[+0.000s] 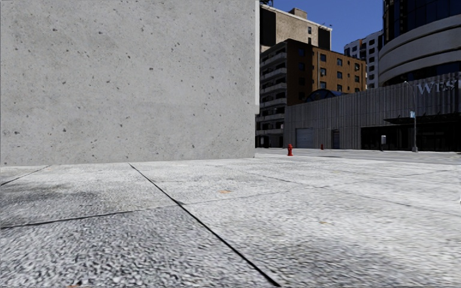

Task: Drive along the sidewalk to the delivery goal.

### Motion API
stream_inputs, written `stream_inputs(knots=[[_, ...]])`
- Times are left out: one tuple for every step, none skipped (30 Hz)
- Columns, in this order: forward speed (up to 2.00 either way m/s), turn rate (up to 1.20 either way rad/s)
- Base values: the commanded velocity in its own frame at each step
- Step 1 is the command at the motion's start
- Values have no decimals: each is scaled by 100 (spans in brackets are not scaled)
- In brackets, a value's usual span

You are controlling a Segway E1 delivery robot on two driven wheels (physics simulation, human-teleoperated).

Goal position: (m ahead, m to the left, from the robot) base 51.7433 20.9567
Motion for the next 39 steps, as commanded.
stream_inputs(knots=[[200, -44], [200, -44], [200, -44], [200, -44], [200, -44], [200, -44], [200, -44], [200, -44], [200, -44], [200, -44], [200, -44], [200, -44], [200, -44], [200, -44], [200, -44], [200, -44], [200, -44], [200, -44], [200, -44], [200, -44], [200, -44], [200, 0], [200, 0], [200, 0], [200, 0], [200, 0], [200, 0], [200, 0], [200, 0], [200, 0], [200, 0], [200, 0], [200, 0], [200, 0], [200, 0], [200, 0], [200, 0], [200, 0], [200, 0]])
